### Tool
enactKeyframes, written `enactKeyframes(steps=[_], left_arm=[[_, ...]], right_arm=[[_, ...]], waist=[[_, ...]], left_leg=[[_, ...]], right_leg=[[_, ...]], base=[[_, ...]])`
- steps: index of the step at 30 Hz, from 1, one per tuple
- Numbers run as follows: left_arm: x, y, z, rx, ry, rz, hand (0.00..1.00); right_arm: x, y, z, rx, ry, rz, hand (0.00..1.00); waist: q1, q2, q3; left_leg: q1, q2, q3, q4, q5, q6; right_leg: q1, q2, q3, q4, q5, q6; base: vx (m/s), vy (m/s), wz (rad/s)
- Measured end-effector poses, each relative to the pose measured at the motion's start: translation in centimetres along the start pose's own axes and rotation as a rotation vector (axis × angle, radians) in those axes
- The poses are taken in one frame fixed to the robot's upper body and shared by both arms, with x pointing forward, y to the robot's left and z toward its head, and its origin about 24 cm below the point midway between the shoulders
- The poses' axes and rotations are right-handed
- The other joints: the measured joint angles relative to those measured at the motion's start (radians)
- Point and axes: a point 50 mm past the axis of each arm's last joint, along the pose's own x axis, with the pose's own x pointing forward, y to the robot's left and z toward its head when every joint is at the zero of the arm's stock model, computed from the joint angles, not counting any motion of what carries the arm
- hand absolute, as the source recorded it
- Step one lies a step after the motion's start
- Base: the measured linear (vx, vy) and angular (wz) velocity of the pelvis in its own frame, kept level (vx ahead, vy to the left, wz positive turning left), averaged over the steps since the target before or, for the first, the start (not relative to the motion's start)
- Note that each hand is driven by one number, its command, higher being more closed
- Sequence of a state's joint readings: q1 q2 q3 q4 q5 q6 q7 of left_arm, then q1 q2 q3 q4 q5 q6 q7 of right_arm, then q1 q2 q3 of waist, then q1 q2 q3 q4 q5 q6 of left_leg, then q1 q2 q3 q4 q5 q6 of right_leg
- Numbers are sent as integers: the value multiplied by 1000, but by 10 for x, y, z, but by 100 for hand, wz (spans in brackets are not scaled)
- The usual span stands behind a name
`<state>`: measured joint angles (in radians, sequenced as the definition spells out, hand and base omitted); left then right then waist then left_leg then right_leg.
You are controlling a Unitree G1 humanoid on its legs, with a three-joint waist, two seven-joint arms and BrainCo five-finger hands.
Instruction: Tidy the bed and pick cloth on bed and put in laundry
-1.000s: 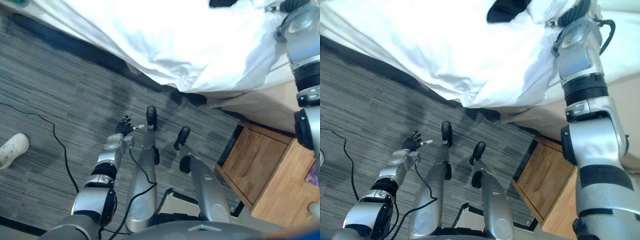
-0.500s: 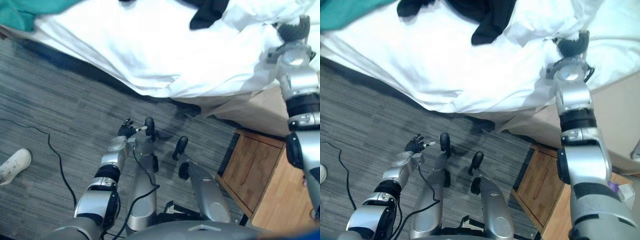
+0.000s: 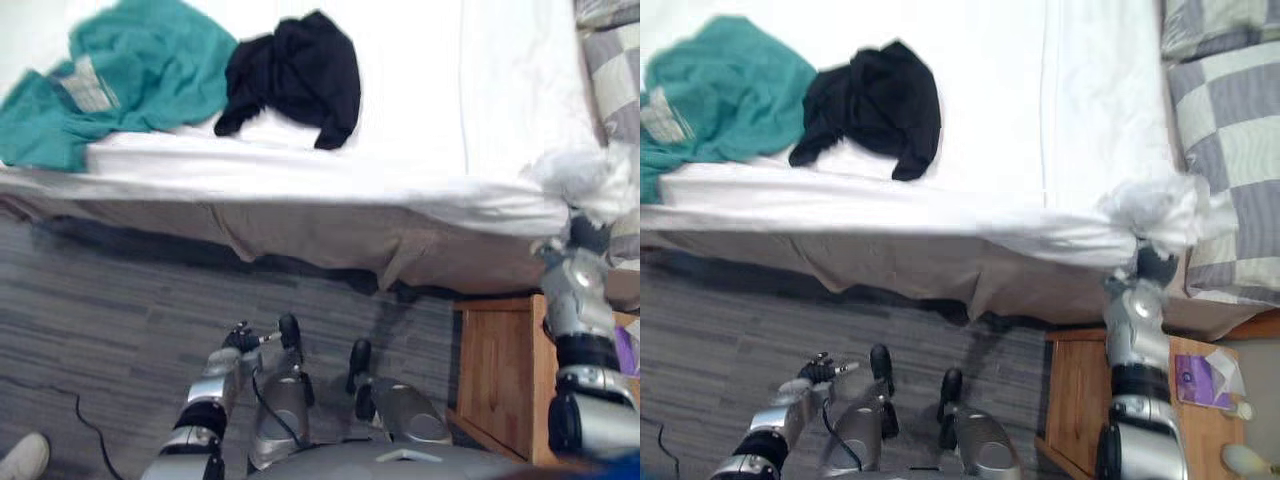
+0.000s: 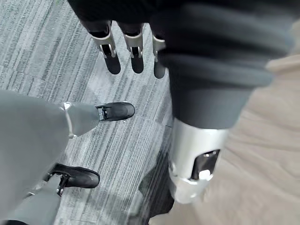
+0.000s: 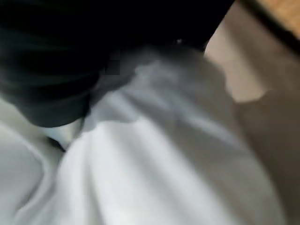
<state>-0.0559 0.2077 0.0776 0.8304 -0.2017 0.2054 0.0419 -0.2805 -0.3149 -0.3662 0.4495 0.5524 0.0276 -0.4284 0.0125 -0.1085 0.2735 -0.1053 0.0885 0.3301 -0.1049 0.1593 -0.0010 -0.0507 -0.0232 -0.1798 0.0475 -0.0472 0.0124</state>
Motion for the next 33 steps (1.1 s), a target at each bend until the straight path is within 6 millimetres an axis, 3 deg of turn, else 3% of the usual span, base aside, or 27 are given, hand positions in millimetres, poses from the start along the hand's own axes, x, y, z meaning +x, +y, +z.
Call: enactKeyframes(steps=[2, 6, 9, 12, 15, 18, 26, 29, 31, 32, 33], left_arm=[[-3, 1, -14, 3, 31, -2, 0], [-12, -2, -60, -18, 142, -42, 0], [-19, -1, -83, -40, 191, -59, 0], [-23, 3, -94, -48, 222, -57, 0], [-26, 5, -101, -77, 234, -71, 0], [-31, 4, -111, -122, 254, -94, 0], [-32, -13, -113, -195, 250, -187, 0], [-32, -11, -114, -216, 252, -183, 0], [-33, -9, -115, -217, 259, -183, 0], [-33, -10, -115, -218, 259, -188, 0], [-34, -10, -117, -222, 263, -190, 0]], right_arm=[[-6, -14, -15, 66, 46, -18, 0], [-20, -55, -45, 214, 121, -61, 0], [-34, -76, -63, 310, 139, -113, 0], [-50, -81, -86, 361, 190, -165, 0], [-77, -100, -122, 360, 285, -301, 0], [-111, -140, -145, 323, 347, -525, 0], [-128, -190, -130, 317, 210, -833, 0], [-123, -192, -115, 342, 120, -852, 0], [-111, -186, -89, 369, -11, -782, 0], [-102, -179, -65, 379, -121, -698, 100], [-93, -169, -38, 360, -230, -580, 100]], waist=[[-1, 7, -25], [-27, 71, -92], [-38, 101, -121], [-51, 95, -128], [-54, 87, -150], [-62, 99, -174], [-74, 96, -198], [-71, 88, -202], [-76, 86, -204], [-78, 83, -206], [-79, 80, -210]], left_leg=[[31, -6, 11, -1, -13, 0], [104, -40, 44, -1, -60, 9], [130, -56, 68, -1, -82, 16], [161, -62, 81, -2, -96, 16], [183, -64, 107, -2, -115, 13], [204, -68, 137, -2, -139, 8], [250, -71, 190, -2, -179, 4], [260, -72, 208, -2, -190, 2], [265, -76, 210, -2, -196, 4], [266, -78, 210, -2, -201, 4], [266, -78, 215, -1, -203, 5]], right_leg=[[29, -6, 8, -4, -5, 7], [97, -41, 32, -14, -21, 34], [113, -57, 59, -16, -27, 49], [141, -63, 67, -28, -30, 53], [155, -65, 88, -33, -30, 53], [169, -70, 114, -35, -34, 51], [199, -82, 131, -32, -50, 58], [200, -85, 136, -25, -53, 58], [199, -89, 136, -12, -63, 61], [198, -91, 136, -8, -67, 61], [198, -92, 136, -10, -66, 61]], base=[[75, 39, -13], [65, 105, -16], [54, 102, -20], [55, 43, -16], [77, 21, -25], [62, 25, -24], [68, 16, -13], [41, 22, -13], [34, 27, -3], [34, 29, 0], [36, 25, -1]])
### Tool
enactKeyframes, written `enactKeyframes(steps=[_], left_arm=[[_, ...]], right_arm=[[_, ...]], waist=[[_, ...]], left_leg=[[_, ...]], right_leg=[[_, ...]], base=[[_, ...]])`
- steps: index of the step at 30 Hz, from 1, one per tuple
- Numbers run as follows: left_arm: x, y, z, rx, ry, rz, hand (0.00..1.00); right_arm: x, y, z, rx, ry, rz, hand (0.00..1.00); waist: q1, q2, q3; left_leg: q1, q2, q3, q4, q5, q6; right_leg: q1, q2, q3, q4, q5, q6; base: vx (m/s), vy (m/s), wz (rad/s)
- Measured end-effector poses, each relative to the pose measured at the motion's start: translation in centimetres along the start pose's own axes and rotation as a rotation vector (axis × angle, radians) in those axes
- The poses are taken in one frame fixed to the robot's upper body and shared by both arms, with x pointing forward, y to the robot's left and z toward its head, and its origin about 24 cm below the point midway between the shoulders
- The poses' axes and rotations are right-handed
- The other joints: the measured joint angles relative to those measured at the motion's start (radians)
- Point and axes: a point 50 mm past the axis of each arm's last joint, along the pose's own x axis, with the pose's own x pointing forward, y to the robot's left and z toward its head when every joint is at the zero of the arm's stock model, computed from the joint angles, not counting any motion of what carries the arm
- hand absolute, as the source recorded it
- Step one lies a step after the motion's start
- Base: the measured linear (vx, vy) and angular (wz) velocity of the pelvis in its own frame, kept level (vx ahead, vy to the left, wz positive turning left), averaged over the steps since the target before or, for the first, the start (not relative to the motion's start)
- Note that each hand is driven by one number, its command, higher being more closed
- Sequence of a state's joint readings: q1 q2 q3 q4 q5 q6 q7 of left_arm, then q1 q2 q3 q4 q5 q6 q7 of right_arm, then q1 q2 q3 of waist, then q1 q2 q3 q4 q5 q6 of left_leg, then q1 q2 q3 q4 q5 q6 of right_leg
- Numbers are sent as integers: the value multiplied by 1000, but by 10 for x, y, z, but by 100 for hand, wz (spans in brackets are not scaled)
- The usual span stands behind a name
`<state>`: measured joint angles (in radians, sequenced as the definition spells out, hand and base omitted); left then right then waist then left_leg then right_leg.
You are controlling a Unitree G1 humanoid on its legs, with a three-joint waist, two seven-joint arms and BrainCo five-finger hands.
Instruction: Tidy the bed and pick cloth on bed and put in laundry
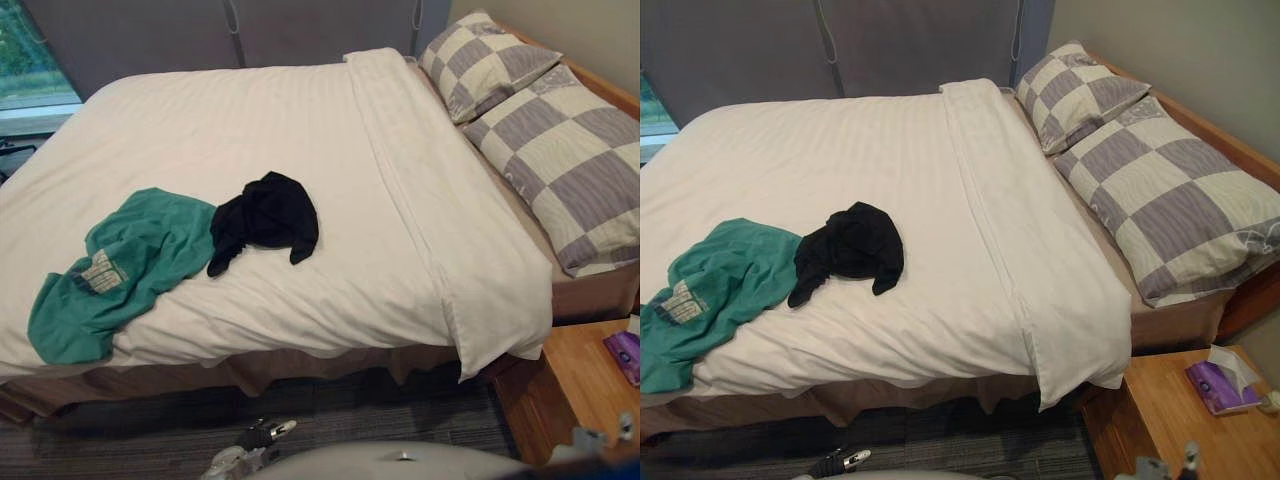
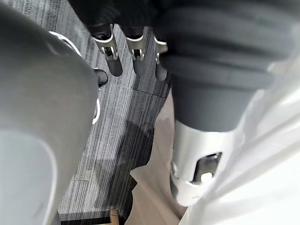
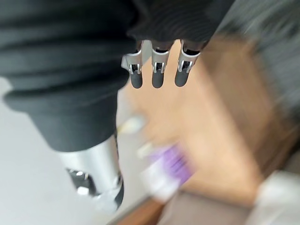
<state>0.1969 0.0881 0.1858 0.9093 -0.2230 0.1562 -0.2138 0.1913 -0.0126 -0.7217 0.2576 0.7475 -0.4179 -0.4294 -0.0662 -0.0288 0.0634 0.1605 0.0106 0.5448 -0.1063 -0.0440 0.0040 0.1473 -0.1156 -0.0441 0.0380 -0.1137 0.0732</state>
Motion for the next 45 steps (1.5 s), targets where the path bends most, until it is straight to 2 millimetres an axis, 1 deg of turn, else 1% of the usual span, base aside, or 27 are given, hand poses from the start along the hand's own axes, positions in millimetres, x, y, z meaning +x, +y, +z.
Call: enactKeyframes(steps=[1, 3, 5, 6, 8, 9, 11, 12, 13, 16, 17, 19, 21, 22, 23, 24, 25, 27, 30, 31, 32, 34, 36, 37, 42, 44, 45], left_arm=[[0, 1, -1, -2, 1, 1, 0], [-2, 4, -3, -14, 0, 13, 0], [-2, 4, -4, -11, -3, 14, 0], [-2, 5, -4, -11, -3, 15, 0], [-2, 5, -4, 9, -6, 15, 0], [-2, 4, -4, 14, -6, 15, 0], [-2, 1, -6, 24, -11, 18, 0], [-2, 0, -6, 24, -12, 17, 0], [-2, 0, -7, 32, -18, 14, 0], [0, -7, -6, 70, -29, -10, 0], [2, -14, -3, 94, -38, -33, 0], [5, -25, 5, 130, -57, -69, 0], [10, -42, 24, 171, -120, -117, 0], [11, -46, 29, 167, -141, -128, 0], [13, -56, 39, 177, -179, -156, 0], [13, -61, 49, 181, -222, -172, 0], [12, -62, 55, 171, -247, -177, 0], [12, -74, 77, 114, -327, -220, 0], [11, -89, 98, 104, -384, -284, 0], [9, -98, 109, 112, -419, -311, 0], [7, -108, 120, 115, -463, -334, 0], [4, -121, 129, 114, -497, -366, 0], [2, -132, 134, 108, -512, -385, 0], [1, -140, 135, 80, -514, -405, 0], [0, -156, 136, 43, -494, -426, 0], [0, -158, 138, 14, -483, -431, 0], [0, -158, 138, 9, -480, -431, 0]], right_arm=[[0, 13, 8, 4, -34, 74, 100], [-8, 62, 33, 33, -143, 356, 100], [-19, 94, 40, 86, -166, 540, 100], [-22, 101, 39, 98, -164, 581, 100], [-41, 132, 28, 175, -91, 771, 100], [-44, 137, 25, 188, -74, 803, 100], [-62, 161, 18, 273, 1, 948, 100], [-63, 162, 17, 279, 6, 957, 100], [-72, 175, 16, 336, 42, 1017, 100], [-92, 208, 23, 457, 73, 1123, 100], [-98, 225, 33, 505, 62, 1174, 100], [-104, 246, 50, 538, 24, 1251, 100], [-116, 281, 86, 622, -51, 1368, 100], [-119, 288, 94, 645, -58, 1390, 100], [-121, 298, 108, 683, -80, 1418, 100], [-123, 311, 115, 723, -64, 1427, 100], [-125, 317, 118, 740, -52, 1431, 100], [-131, 338, 127, 803, -11, 1445, 100], [-136, 350, 130, 846, 25, 1455, 100], [-142, 354, 129, 858, 49, 1472, 100], [-146, 356, 126, 869, 70, 1484, 100], [-152, 355, 123, 927, 82, 1507, 100], [-157, 352, 126, 1017, 70, 1536, 100], [-156, 349, 121, 1066, 79, 1537, 100], [-143, 321, 95, 1159, 84, 1526, 100], [-122, 292, 71, 1196, 102, 1447, 100], [-117, 286, 67, 1200, 105, 1430, 100]], waist=[[0, -2, -2], [-1, -8, -20], [-1, -8, -29], [-2, -8, -30], [0, -6, -31], [1, -3, -31], [1, 15, -26], [2, 16, -26], [8, 29, -18], [13, 62, 8], [20, 86, 24], [28, 108, 57], [32, 147, 110], [27, 154, 128], [26, 166, 167], [31, 167, 203], [32, 166, 221], [36, 174, 306], [54, 184, 342], [56, 188, 374], [54, 192, 406], [47, 198, 440], [39, 197, 440], [26, 197, 440], [15, 196, 440], [5, 193, 439], [1, 193, 439]], left_leg=[[0, 0, 1, 0, -1, 0], [2, 2, 3, 0, -4, -6], [4, 3, 3, 1, 0, -12], [4, 3, 2, 1, 0, -13], [5, 2, -11, 1, 12, -6], [5, 2, -14, 1, 13, -6], [2, 2, -35, 1, 16, -4], [1, 2, -36, 1, 17, -4], [-6, 2, -47, 2, 22, -2], [-49, 1, -62, 6, 39, -1], [-80, 4, -63, 7, 51, 1], [-123, 5, -66, 7, 59, -5], [-226, 10, -36, 6, 82, -20], [-246, 16, -9, 7, 92, -30], [-286, 19, 16, 7, 126, -18], [-328, 20, 24, 7, 150, -7], [-350, 21, 22, 8, 159, -9], [-423, 24, 25, 8, 189, -14], [-509, 22, 40, 8, 215, -26], [-549, 22, 47, 8, 228, -24], [-569, 22, 49, 8, 235, -24], [-589, 23, 52, 8, 237, -26], [-607, 23, 54, 8, 239, -29], [-607, 22, 54, 8, 239, -29], [-602, 17, 54, 8, 239, -29], [-590, 17, 54, 8, 239, -30], [-588, 17, 54, 8, 239, -30]], right_leg=[[0, 0, 0, 0, 0, 0], [0, 1, 0, -2, 0, 0], [0, 3, 0, -2, 0, 0], [0, 4, 0, -3, 0, 0], [4, 4, -10, 1, -3, -5], [5, 4, -12, 2, -3, -5], [9, 4, -32, 5, -6, -7], [9, 4, -34, 5, -7, -8], [7, 3, -54, 6, -11, -12], [-46, -1, -72, 44, -35, -20], [-91, -1, -76, 76, -42, -23], [-156, -4, -79, 126, -56, -25], [-302, -21, -98, 221, -77, -33], [-328, -29, -109, 244, -83, -34], [-389, -39, -113, 293, -99, -38], [-456, -42, -108, 336, -106, -44], [-484, -43, -107, 351, -108, -47], [-588, -47, -105, 408, -113, -55], [-707, -58, -99, 460, -115, -61], [-764, -59, -92, 485, -115, -62], [-795, -59, -88, 502, -114, -64], [-830, -59, -83, 519, -113, -65], [-856, -59, -77, 523, -112, -67], [-857, -59, -75, 519, -111, -67], [-856, -51, -43, 486, -103, -70], [-843, -43, -21, 456, -87, -67], [-839, -42, -18, 451, -84, -65]], base=[[46, 17, -2], [52, 0, -3], [23, -4, -3], [35, -5, 4], [24, -10, 12], [10, -21, 16], [4, -19, 20], [-1, -30, 23], [-16, -43, 20], [-64, -52, 19], [-140, -60, 18], [-157, -48, 13], [-189, -75, 37], [-181, -87, 54], [-185, -87, 31], [-170, -87, 19], [-141, -96, 2], [-129, -96, 7], [-84, -80, -6], [-51, -84, -8], [-46, -80, -9], [-13, -60, -12], [22, -31, -10], [33, -1, -6], [41, 7, -19], [39, 17, -28], [31, 17, -24]])
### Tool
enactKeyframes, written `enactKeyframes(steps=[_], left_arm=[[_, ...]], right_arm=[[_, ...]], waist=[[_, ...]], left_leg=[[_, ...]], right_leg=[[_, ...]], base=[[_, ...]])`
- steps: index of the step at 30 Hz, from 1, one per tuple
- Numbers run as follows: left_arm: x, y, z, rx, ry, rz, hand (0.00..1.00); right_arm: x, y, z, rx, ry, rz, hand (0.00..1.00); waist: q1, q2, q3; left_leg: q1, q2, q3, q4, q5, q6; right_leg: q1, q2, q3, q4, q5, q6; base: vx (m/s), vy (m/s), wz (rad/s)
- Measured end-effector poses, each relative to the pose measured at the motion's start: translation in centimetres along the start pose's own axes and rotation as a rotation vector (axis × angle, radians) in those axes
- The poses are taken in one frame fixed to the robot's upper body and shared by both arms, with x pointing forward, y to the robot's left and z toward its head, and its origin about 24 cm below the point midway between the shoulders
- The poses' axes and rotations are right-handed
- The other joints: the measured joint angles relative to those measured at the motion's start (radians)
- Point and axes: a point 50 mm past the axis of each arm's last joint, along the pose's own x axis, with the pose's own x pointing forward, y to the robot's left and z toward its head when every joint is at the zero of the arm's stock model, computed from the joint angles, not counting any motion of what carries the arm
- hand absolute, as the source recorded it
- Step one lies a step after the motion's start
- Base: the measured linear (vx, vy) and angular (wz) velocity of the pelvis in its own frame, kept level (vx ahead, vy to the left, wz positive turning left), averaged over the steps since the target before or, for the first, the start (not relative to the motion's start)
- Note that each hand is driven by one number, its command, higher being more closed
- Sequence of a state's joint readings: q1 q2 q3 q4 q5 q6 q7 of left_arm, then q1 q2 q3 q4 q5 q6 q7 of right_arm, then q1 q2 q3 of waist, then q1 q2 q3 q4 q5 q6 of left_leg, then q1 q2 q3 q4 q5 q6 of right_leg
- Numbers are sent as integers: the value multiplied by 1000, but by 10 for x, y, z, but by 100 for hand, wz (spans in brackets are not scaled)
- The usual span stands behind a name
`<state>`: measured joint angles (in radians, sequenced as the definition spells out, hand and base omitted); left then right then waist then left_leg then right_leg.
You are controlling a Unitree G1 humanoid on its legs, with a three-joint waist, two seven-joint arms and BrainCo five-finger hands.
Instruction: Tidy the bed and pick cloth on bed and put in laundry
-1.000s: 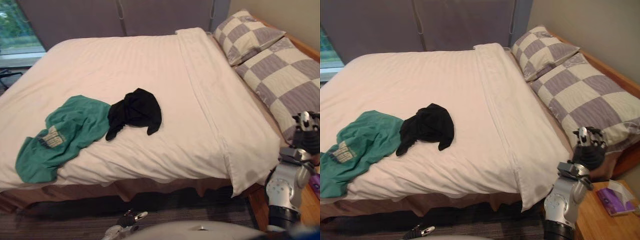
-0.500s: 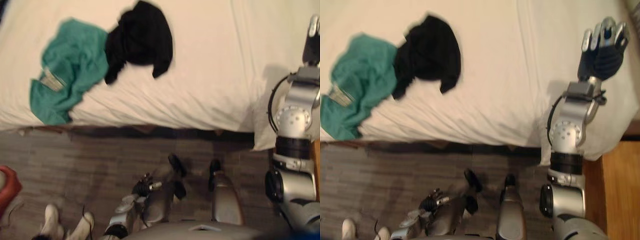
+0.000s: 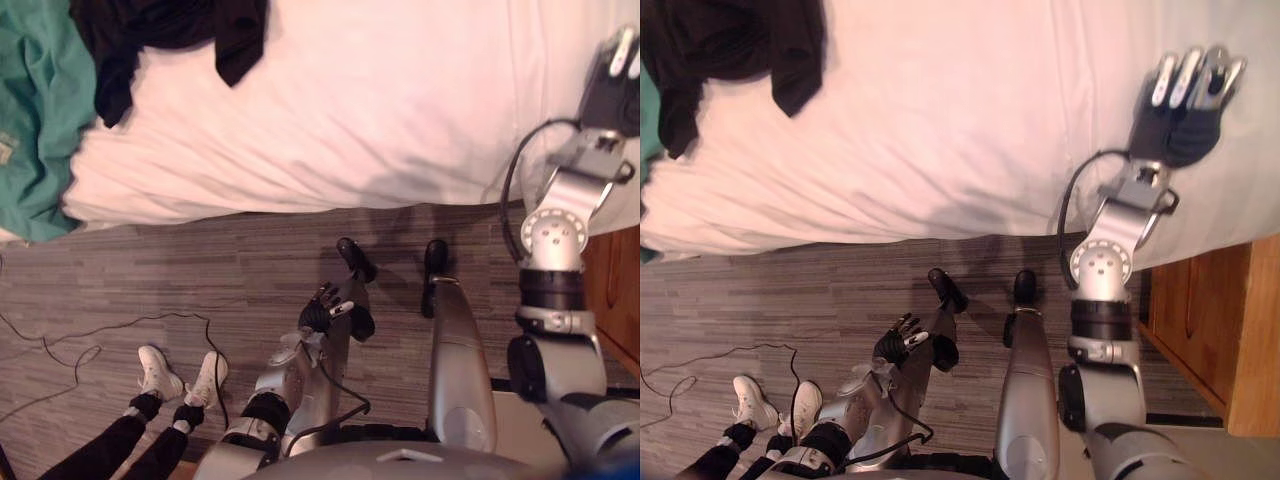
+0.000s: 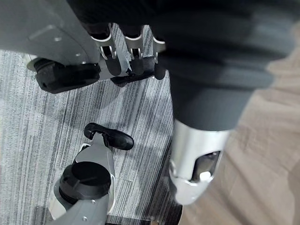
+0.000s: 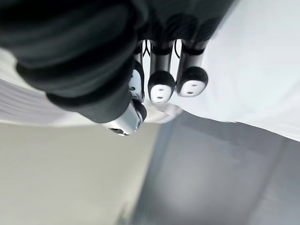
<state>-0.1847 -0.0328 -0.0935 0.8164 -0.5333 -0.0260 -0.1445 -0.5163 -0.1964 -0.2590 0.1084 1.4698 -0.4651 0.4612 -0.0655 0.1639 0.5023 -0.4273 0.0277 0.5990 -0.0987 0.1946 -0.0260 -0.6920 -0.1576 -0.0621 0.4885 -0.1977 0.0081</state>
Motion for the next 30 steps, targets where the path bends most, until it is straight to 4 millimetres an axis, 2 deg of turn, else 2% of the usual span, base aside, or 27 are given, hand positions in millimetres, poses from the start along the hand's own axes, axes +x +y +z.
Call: enactKeyframes(steps=[1, 3, 4, 5, 6, 8, 12, 14, 15, 18, 19, 20, 22, 25, 27, 28, 30], left_arm=[[1, 0, 1, -15, 1, 3, 0], [3, 0, 6, -52, -4, 14, 0], [4, 0, 7, -56, -3, 19, 0], [5, 1, 10, -70, -3, 27, 0], [5, 2, 11, -83, -3, 35, 0], [5, 4, 11, -94, 3, 41, 0], [4, 11, 11, -139, -5, 57, 0], [1, 21, 9, -164, -1, 67, 0], [0, 23, 8, -165, 1, 70, 0], [-12, 42, -6, -190, 28, 98, 0], [-13, 43, -7, -191, 30, 98, 0], [-18, 49, -16, -203, 54, 105, 0], [-24, 54, -27, -236, 76, 123, 0], [-31, 56, -40, -281, 98, 140, 0], [-34, 54, -50, -333, 110, 159, 0], [-34, 53, -51, -348, 110, 162, 0], [-38, 49, -63, -389, 126, 164, 0]], right_arm=[[-13, -10, 11, -5, -23, -44, 100], [-62, -48, 49, -62, -87, -276, 100], [-72, -54, 55, -70, -99, -320, 100], [-98, -65, 70, -93, -125, -422, 100], [-116, -69, 83, -123, -135, -472, 100], [-129, -71, 97, -160, -125, -491, 100], [-129, -66, 124, -222, -117, -423, 100], [-109, -55, 140, -255, -128, -303, 100], [-105, -52, 142, -257, -132, -274, 100], [-77, -16, 147, -252, -160, -30, 100], [-76, -14, 147, -251, -159, -17, 100], [-72, -2, 145, -242, -148, 64, 100], [-69, 10, 138, -200, -118, 152, 100], [-73, 22, 108, -70, -16, 222, 100], [-91, 27, 62, 78, 169, 197, 100], [-96, 27, 53, 104, 209, 188, 100], [-128, 38, -5, 291, 443, 136, 100]], waist=[[-5, -1, 0], [-12, -2, -1], [-14, -2, -1], [-29, -3, -1], [-40, -4, 1], [-56, -6, 1], [-61, -21, -2], [-56, -34, -6], [-55, -40, -9], [-52, -84, -33], [-52, -85, -36], [-44, -99, -64], [-36, -109, -96], [-33, -114, -138], [-29, -117, -190], [-27, -116, -197], [-20, -111, -227]], left_leg=[[4, -1, 0, 0, -2, -2], [10, -2, 10, 0, -8, -11], [10, -2, 16, 0, -8, -11], [13, -3, 27, 0, -8, -11], [25, -4, 29, 0, -11, -15], [55, -4, 43, -1, -18, -23], [112, 5, 54, -1, -43, -20], [136, 18, 62, 0, -86, 14], [137, 18, 66, 0, -87, 15], [185, 21, 55, 0, -91, 24], [188, 22, 53, 0, -91, 25], [208, 25, 47, 0, -95, 30], [229, 28, 42, 0, -99, 31], [266, 27, 25, 0, -105, 28], [282, 27, 7, 27, -115, 30], [284, 28, 3, 37, -120, 32], [319, 25, -8, 53, -126, 32]], right_leg=[[4, 2, 9, -10, 5, 3], [5, 8, 33, -34, 22, 6], [5, 9, 37, -36, 25, 7], [5, 11, 47, -39, 32, 9], [11, 11, 53, -40, 36, 14], [40, 11, 54, -52, 41, 15], [100, 21, 55, -86, 51, 18], [132, 34, 45, -106, 58, 19], [134, 34, 45, -109, 60, 20], [209, 33, 20, -141, 70, 23], [215, 33, 19, -143, 70, 23], [245, 33, 6, -153, 66, 21], [276, 32, -8, -161, 58, 21], [325, 24, -37, -157, 36, 21], [366, 7, -74, -142, 14, 24], [374, 4, -80, -140, 11, 23], [432, -12, -116, -139, -1, 30]], base=[[39, 19, -29], [42, 28, -35], [22, 36, -26], [15, 24, -25], [14, 15, -26], [3, 4, -29], [-30, 9, -23], [-40, 50, -13], [-23, 48, -6], [40, 35, 6], [62, 22, 17], [73, 9, 16], [86, 4, 16], [73, -6, 24], [60, -11, 40], [60, -6, 43], [29, 5, 30]])
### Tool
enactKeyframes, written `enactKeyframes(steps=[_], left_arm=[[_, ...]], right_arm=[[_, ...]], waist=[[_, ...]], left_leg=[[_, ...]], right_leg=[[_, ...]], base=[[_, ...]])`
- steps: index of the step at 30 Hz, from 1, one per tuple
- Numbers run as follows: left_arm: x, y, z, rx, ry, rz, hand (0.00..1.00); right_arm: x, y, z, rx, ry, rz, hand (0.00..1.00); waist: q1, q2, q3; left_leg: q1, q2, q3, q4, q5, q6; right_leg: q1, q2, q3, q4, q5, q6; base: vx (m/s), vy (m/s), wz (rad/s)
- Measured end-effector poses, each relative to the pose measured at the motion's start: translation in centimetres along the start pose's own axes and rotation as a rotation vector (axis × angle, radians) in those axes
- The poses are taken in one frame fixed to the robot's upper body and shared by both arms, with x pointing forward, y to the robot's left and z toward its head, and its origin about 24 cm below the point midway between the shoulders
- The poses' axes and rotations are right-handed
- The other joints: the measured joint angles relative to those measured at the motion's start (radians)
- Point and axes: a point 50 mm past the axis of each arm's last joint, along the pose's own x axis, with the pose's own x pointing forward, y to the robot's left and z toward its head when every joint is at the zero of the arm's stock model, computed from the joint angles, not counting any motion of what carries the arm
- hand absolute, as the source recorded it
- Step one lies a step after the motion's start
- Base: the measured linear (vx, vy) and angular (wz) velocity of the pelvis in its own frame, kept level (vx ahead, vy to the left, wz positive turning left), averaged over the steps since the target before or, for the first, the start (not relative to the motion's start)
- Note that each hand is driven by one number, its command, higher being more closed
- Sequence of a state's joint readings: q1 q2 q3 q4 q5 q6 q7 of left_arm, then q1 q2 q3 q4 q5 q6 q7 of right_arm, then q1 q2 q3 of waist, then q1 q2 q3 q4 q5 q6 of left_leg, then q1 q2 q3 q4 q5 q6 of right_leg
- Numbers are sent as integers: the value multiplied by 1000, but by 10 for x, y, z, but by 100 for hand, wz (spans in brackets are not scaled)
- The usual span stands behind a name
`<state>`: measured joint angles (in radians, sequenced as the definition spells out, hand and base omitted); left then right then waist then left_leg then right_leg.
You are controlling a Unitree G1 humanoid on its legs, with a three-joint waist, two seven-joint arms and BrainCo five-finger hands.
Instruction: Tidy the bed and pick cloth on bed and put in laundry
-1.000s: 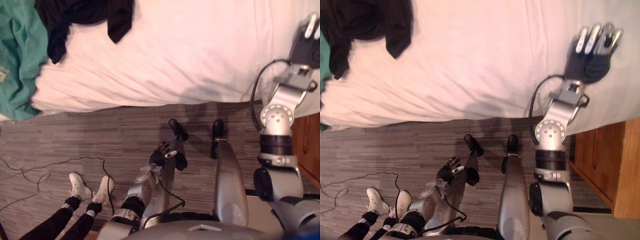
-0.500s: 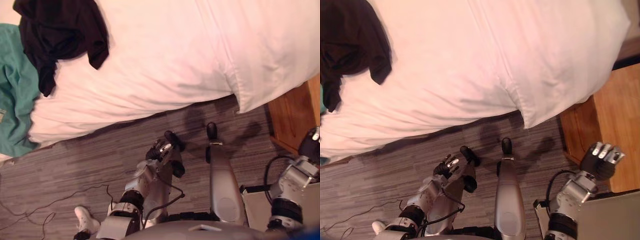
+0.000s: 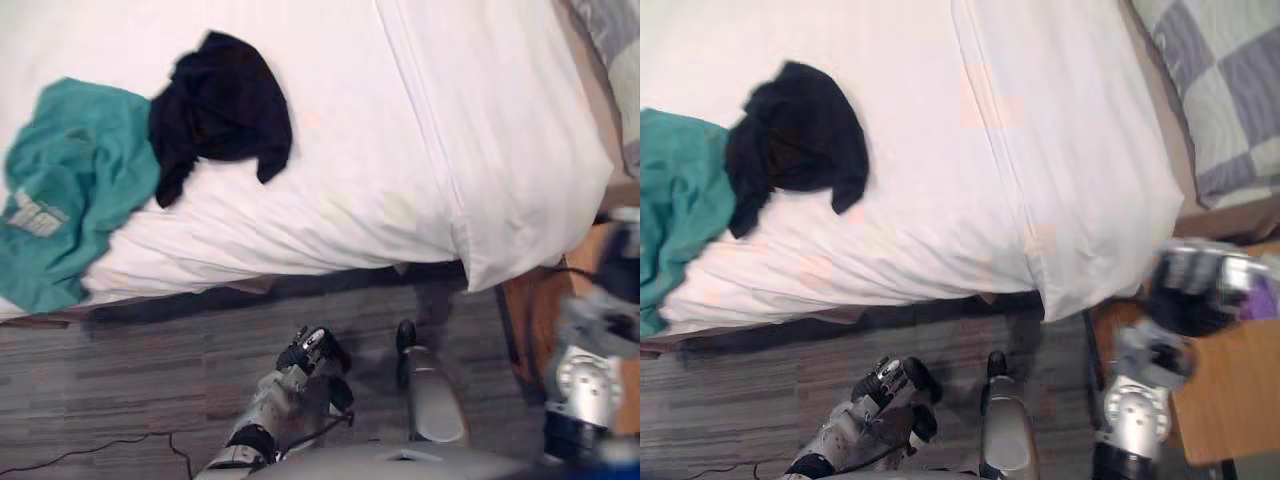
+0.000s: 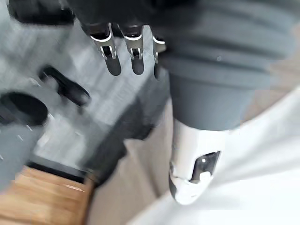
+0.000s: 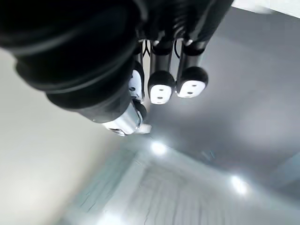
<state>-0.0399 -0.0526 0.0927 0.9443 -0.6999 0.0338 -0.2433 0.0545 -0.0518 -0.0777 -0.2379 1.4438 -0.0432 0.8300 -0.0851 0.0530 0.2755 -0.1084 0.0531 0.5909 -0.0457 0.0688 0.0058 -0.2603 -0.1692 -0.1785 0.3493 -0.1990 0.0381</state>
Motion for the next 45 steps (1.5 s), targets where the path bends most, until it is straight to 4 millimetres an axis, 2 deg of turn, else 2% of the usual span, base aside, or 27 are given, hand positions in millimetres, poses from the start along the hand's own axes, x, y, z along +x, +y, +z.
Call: enactKeyframes(steps=[1, 3, 4, 6, 9, 11, 12, 15, 17, 18, 20, 21, 23, 25, 27, 31, 34, 37, 38, 41, 45], left_arm=[[-1, 1, -3, -3, 6, 3, 0], [-6, 6, -15, 8, 43, -2, 0], [-8, 7, -18, 17, 53, -1, 0], [-12, 11, -19, 55, 52, -28, 0], [-15, 13, -19, 78, 53, -61, 0], [-17, 14, -18, 91, 55, -88, 0], [-17, 14, -18, 97, 56, -95, 0], [-18, 16, -13, 153, 60, -142, 0], [-18, 16, -2, 197, 47, -181, 0], [-18, 16, 0, 205, 45, -188, 0], [-15, 14, 12, 235, 26, -216, 0], [-12, 10, 20, 256, 4, -235, 0], [-9, 5, 28, 276, -17, -250, 0], [-4, -4, 34, 289, -36, -273, 0], [5, -26, 37, 310, -55, -327, 0], [16, -56, 38, 353, -53, -392, 0], [25, -86, 48, 343, -85, -436, 0], [30, -109, 59, 322, -122, -460, 0], [32, -119, 62, 324, -136, -466, 0], [34, -139, 65, 312, -157, -483, 0], [36, -157, 62, 247, -141, -500, 0]], right_arm=[[-2, 0, -12, 36, 37, -9, 100], [-21, 4, -71, 184, 227, -66, 100], [-25, 6, -79, 205, 255, -77, 100], [-46, 13, -120, 305, 406, -120, 100], [-57, 18, -142, 352, 505, -124, 100], [-56, 20, -160, 364, 589, -91, 100], [-55, 21, -163, 366, 599, -85, 100], [-38, 18, -177, 333, 646, -59, 100], [-14, 14, -187, 252, 684, -21, 100], [-8, 13, -189, 231, 690, -11, 100], [18, 9, -195, 138, 703, 22, 100], [34, 4, -197, 67, 697, 31, 100], [52, -2, -197, -6, 682, 32, 100], [68, -11, -196, -78, 671, 23, 100], [85, -25, -188, -191, 673, 6, 100], [100, -43, -180, -347, 724, -10, 100], [116, -57, -161, -432, 696, -42, 100], [134, -50, -159, -433, 669, 31, 100], [140, -48, -159, -425, 663, 50, 100], [147, -44, -161, -381, 647, 83, 100], [144, -49, -161, -345, 658, 65, 100]], waist=[[3, 1, -8], [25, 2, -28], [26, 2, -32], [48, -6, -59], [49, -4, -66], [49, -2, -67], [50, -2, -67], [61, -1, -65], [85, 0, -55], [86, 0, -48], [98, 3, 0], [104, 3, 32], [108, 1, 64], [116, 6, 84], [134, 22, 111], [142, 38, 124], [158, 62, 138], [158, 85, 150], [158, 88, 151], [156, 102, 157], [152, 113, 163]], left_leg=[[4, -2, -1, 1, 0, 0], [45, -5, -28, -6, -9, -12], [49, -6, -31, -8, -11, -15], [58, -11, -55, -23, -15, -22], [60, -20, -83, -25, -11, -21], [58, -32, -104, -26, 4, -13], [57, -35, -108, -27, 5, -13], [38, -52, -140, -37, 16, -19], [-34, -62, -158, -38, 27, -25], [-48, -62, -159, -39, 30, -28], [-105, -61, -162, -44, 53, -30], [-138, -60, -163, -49, 75, -27], [-185, -58, -167, -50, 104, -16], [-234, -54, -169, -49, 122, -12], [-285, -47, -170, -46, 133, -11], [-356, -36, -176, -38, 143, -16], [-405, -30, -192, -38, 167, -43], [-448, -18, -194, -37, 175, -44], [-469, -16, -196, -36, 187, -57], [-501, -11, -210, -31, 196, -69], [-514, -11, -211, -21, 196, -69]], right_leg=[[7, -3, -6, 0, -3, 1], [61, -10, -37, 0, -22, 0], [67, -12, -43, 0, -26, 0], [85, -19, -73, 7, -40, -2], [98, -33, -98, 15, -45, 0], [99, -48, -112, 31, -50, 6], [98, -52, -115, 36, -52, 7], [76, -77, -141, 75, -72, 8], [-12, -96, -143, 131, -90, 2], [-28, -98, -143, 140, -91, 0], [-98, -101, -143, 171, -94, -7], [-142, -103, -143, 192, -95, -14], [-197, -105, -143, 216, -97, -20], [-250, -103, -143, 228, -93, -27], [-299, -95, -143, 228, -85, -41], [-363, -82, -143, 222, -69, -50], [-404, -74, -143, 205, -52, -55], [-444, -59, -143, 194, -36, -62], [-468, -58, -140, 190, -28, -68], [-505, -55, -136, 192, -21, -76], [-527, -53, -116, 191, -10, -76]], base=[[13, 14, 24], [8, 8, 33], [-23, -5, 41], [-30, -10, 36], [-28, 13, 31], [-31, 27, 22], [-39, 21, 28], [-66, 1, 35], [-95, -27, 28], [-113, -45, 21], [-115, -54, 15], [-94, -61, 17], [-69, -67, 18], [-28, -52, 8], [-26, -30, 3], [-2, -4, 1], [-16, -16, 2], [-34, -9, -4], [-58, -22, -6], [-63, -27, -5], [-53, 1, -12]])
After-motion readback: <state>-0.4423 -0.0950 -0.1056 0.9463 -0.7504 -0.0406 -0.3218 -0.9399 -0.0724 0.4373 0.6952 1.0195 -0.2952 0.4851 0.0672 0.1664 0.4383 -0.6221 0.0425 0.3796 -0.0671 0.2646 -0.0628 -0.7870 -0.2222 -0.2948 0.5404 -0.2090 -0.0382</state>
